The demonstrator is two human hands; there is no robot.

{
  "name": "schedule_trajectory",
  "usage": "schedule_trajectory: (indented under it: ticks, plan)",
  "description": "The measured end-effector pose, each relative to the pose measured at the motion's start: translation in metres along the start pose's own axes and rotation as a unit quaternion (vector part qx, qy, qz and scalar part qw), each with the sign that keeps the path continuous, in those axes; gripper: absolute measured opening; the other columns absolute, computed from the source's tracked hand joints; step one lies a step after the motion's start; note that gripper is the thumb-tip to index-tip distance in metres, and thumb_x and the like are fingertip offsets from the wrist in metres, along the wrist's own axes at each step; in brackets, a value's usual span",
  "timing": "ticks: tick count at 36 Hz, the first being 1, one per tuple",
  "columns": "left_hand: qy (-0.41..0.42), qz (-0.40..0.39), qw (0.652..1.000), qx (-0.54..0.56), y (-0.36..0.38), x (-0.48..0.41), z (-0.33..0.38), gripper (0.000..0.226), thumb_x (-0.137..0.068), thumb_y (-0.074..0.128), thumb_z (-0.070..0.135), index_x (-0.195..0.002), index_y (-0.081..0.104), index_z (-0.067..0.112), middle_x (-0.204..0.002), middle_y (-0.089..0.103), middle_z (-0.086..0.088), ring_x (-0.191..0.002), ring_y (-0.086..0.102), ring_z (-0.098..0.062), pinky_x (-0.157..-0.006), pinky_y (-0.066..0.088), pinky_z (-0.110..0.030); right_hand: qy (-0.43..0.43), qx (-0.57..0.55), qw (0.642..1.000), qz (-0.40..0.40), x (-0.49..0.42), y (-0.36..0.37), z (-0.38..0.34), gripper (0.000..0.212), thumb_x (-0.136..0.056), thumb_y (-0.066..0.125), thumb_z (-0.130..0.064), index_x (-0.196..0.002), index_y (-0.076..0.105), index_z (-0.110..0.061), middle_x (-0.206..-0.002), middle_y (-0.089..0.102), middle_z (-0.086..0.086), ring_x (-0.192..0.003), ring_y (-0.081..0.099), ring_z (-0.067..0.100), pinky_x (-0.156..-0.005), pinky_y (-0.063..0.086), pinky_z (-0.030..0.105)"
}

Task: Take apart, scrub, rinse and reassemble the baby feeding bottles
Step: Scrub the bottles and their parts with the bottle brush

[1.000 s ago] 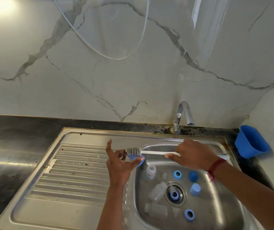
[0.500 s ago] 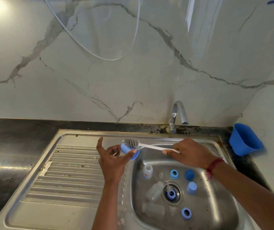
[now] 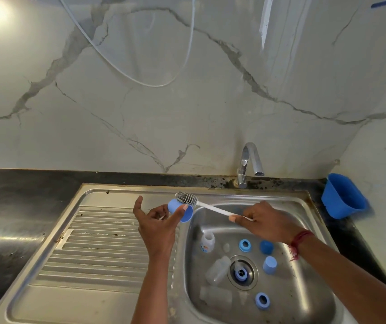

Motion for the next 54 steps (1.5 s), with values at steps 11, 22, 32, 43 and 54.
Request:
schedule_trajectory:
  ticks: [11, 22, 32, 43, 54]
  plan:
    - [-0.073, -0.022, 0.989, 0.123, 0.004, 0.007, -0.010, 0.095, -0.060, 0.089, 0.018, -0.139, 0.037, 0.023, -0.081, 0.072, -0.010, -0.072, 0.070, -0.015, -0.074, 0.057, -0.026, 0.017, -0.068, 0.998, 0.004, 0.005, 0.010, 0.005, 0.060, -0.091, 0.055, -0.058, -0.051, 0.045, -0.015, -0.046, 0.034, 0.000, -0.042, 0.027, 0.009, -0.044, 0.025, 0.019]
    - [-0.129, -0.021, 0.970, 0.206, 0.008, 0.020, -0.007, 0.079, -0.074, 0.082, 0.000, -0.138, 0.039, 0.018, -0.070, 0.074, -0.002, -0.069, 0.071, -0.010, -0.086, 0.055, -0.043, 0.023, -0.100, 0.994, 0.027, 0.019, 0.025, 0.007, 0.060, -0.088, 0.051, -0.061, -0.051, 0.044, -0.013, -0.046, 0.034, 0.000, -0.041, 0.028, 0.008, -0.045, 0.027, 0.017]
    - [-0.222, 0.022, 0.938, 0.264, 0.024, 0.043, -0.035, 0.073, -0.073, 0.085, 0.011, -0.129, 0.039, 0.016, -0.093, 0.071, -0.013, -0.080, 0.073, -0.021, -0.082, 0.057, -0.045, 0.085, -0.070, 0.992, 0.056, 0.067, 0.050, 0.029, 0.065, -0.094, 0.052, -0.055, -0.046, 0.031, -0.018, -0.043, 0.033, -0.002, -0.041, 0.031, 0.011, -0.049, 0.028, 0.028]
    - [-0.303, -0.035, 0.921, 0.244, 0.055, 0.094, -0.073, 0.048, -0.080, 0.078, 0.026, -0.115, 0.047, 0.015, -0.087, 0.065, -0.019, -0.078, 0.062, -0.029, -0.077, 0.059, -0.043, 0.169, -0.051, 0.984, 0.001, 0.084, 0.060, 0.070, 0.062, -0.096, 0.047, -0.058, -0.050, 0.036, -0.018, -0.044, 0.031, -0.005, -0.039, 0.036, 0.010, -0.046, 0.028, 0.020]
    - [-0.322, 0.041, 0.925, 0.196, 0.048, 0.084, -0.098, 0.058, -0.073, 0.083, 0.038, -0.109, 0.044, 0.016, -0.079, 0.065, -0.012, -0.081, 0.067, -0.026, -0.084, 0.060, -0.044, 0.133, -0.111, 0.984, -0.048, 0.064, 0.071, 0.085, 0.060, -0.095, 0.053, -0.054, -0.051, 0.033, -0.017, -0.048, 0.032, -0.002, -0.043, 0.029, 0.010, -0.049, 0.029, 0.020]
Point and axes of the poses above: each hand's wrist, its own x-axis away from the middle knuckle, its own y-axis out of the palm, z = x × y, the point moved 6 cm from there along -x, towards the middle knuckle
